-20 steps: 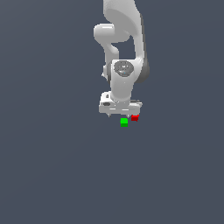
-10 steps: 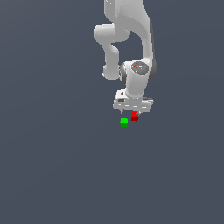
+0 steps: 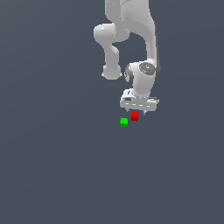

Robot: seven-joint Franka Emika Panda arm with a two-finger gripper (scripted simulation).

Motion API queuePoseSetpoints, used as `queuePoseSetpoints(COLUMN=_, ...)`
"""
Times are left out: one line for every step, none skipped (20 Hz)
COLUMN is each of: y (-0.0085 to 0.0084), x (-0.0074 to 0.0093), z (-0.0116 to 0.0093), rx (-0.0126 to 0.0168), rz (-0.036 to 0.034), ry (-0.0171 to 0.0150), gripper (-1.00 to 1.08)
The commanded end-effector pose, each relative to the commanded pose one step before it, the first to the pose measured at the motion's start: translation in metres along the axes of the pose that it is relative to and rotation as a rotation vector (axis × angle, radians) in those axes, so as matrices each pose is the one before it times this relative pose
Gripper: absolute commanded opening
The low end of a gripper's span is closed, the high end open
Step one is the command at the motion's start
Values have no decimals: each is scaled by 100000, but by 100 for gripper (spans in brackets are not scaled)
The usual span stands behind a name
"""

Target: Stack the red cube on top of the green cube.

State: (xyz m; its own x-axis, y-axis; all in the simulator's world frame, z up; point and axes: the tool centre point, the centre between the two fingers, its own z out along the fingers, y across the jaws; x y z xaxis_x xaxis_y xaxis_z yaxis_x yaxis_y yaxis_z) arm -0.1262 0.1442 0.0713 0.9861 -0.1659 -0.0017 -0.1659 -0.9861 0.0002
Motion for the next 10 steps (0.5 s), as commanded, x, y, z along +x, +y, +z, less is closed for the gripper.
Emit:
queuePoseSetpoints(y=-262, x=-150, z=115, rx=59, rz=402, ry=142, gripper=100)
queuePoseSetpoints(y=-27, x=-14, z=12, rx=0, rz=0, ry=0, gripper=100)
queuePoseSetpoints(y=84, x=40, z=-40, rx=-24, rz=-215, ry=-77, gripper=100)
queuePoseSetpoints(y=-1, x=-1, z=30, rx=0, rz=0, ry=0, gripper=100)
queuePoseSetpoints(y=-2, x=-3, z=90, rx=0, rz=0, ry=0, gripper=100)
queuePoseSetpoints(y=-4, x=-5, z=149, rx=0, rz=0, ry=0, gripper=100)
queuePoseSetpoints(y=-6, x=-7, z=208, rx=0, rz=0, ry=0, gripper=100)
queuePoseSetpoints(y=-7, x=-9, z=266, rx=0, rz=0, ry=0, gripper=100)
queuePoseSetpoints(y=-9, x=-11, z=324, rx=0, rz=0, ry=0, gripper=100)
queuePoseSetpoints(y=17, x=-1, z=368, rx=-5, rz=62, ry=31, gripper=100)
